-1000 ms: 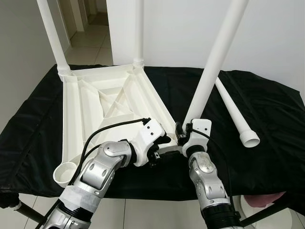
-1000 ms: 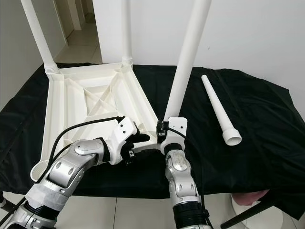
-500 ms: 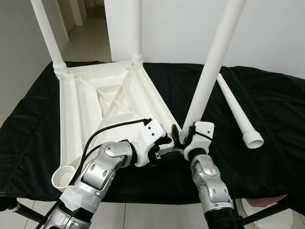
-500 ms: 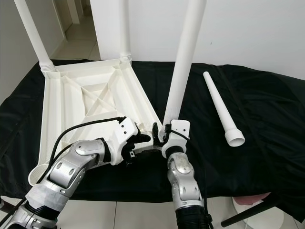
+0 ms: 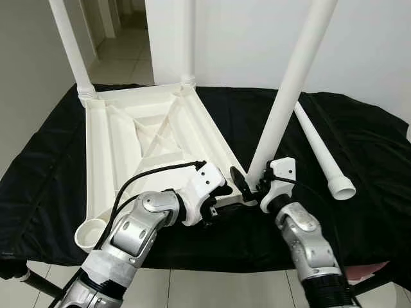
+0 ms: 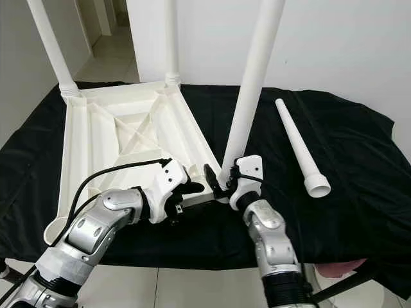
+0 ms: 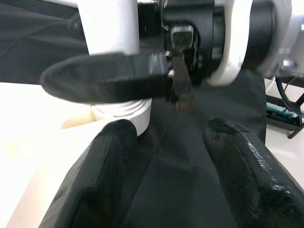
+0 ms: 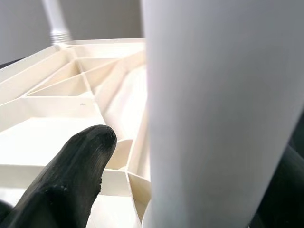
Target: Building children table
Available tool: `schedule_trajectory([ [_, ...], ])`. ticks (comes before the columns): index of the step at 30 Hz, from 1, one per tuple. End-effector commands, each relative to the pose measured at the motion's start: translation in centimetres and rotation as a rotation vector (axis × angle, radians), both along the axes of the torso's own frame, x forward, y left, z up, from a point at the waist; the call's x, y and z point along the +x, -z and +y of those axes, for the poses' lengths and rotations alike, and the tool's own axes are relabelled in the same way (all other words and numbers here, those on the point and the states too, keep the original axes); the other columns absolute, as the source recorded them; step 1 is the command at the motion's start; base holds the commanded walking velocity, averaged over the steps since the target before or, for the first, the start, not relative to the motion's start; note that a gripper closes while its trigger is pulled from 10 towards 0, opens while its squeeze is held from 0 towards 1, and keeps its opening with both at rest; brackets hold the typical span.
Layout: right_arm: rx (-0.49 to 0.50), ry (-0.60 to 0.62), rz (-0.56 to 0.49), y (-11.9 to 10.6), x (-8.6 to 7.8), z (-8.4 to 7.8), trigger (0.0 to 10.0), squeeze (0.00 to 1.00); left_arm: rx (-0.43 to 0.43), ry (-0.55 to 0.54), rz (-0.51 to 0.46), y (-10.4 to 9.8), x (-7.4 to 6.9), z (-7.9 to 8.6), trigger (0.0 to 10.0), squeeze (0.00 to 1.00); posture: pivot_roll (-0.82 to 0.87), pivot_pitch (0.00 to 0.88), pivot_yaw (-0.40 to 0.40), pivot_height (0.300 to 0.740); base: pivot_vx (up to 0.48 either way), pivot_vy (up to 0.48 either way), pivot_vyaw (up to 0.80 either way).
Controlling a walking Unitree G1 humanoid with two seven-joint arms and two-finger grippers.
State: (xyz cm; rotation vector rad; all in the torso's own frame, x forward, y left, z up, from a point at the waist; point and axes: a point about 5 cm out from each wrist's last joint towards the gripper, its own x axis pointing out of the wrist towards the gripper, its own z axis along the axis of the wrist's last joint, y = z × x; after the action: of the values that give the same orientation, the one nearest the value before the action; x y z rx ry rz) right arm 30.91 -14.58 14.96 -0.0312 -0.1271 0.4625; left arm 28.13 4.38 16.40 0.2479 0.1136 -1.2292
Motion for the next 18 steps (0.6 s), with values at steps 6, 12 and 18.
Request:
schedule_trajectory([
  [6, -0.070, -0.121, 0.041, 0.8, 1.3, -0.3, 0.0, 0.00, -0.012, -0.013, -0.002, 0.1, -0.2, -0.3, 10.0, 0.00, 0.04, 0.020, -0.028, 0.740, 0.000, 0.000, 0.00],
  [12, -0.072, -0.165, 0.074, 1.3, 1.6, -0.6, 0.0, 0.00, -0.015, -0.016, 0.002, 0.1, -0.4, -0.2, 10.0, 0.00, 0.04, 0.042, -0.032, 0.740, 0.000, 0.000, 0.00],
  [18, -0.055, -0.185, 0.100, 2.0, 1.1, -0.8, 0.0, 0.00, -0.016, -0.026, 0.011, 0.2, -0.5, -0.3, 10.0, 0.00, 0.04, 0.067, -0.028, 0.740, 0.000, 0.000, 0.00],
])
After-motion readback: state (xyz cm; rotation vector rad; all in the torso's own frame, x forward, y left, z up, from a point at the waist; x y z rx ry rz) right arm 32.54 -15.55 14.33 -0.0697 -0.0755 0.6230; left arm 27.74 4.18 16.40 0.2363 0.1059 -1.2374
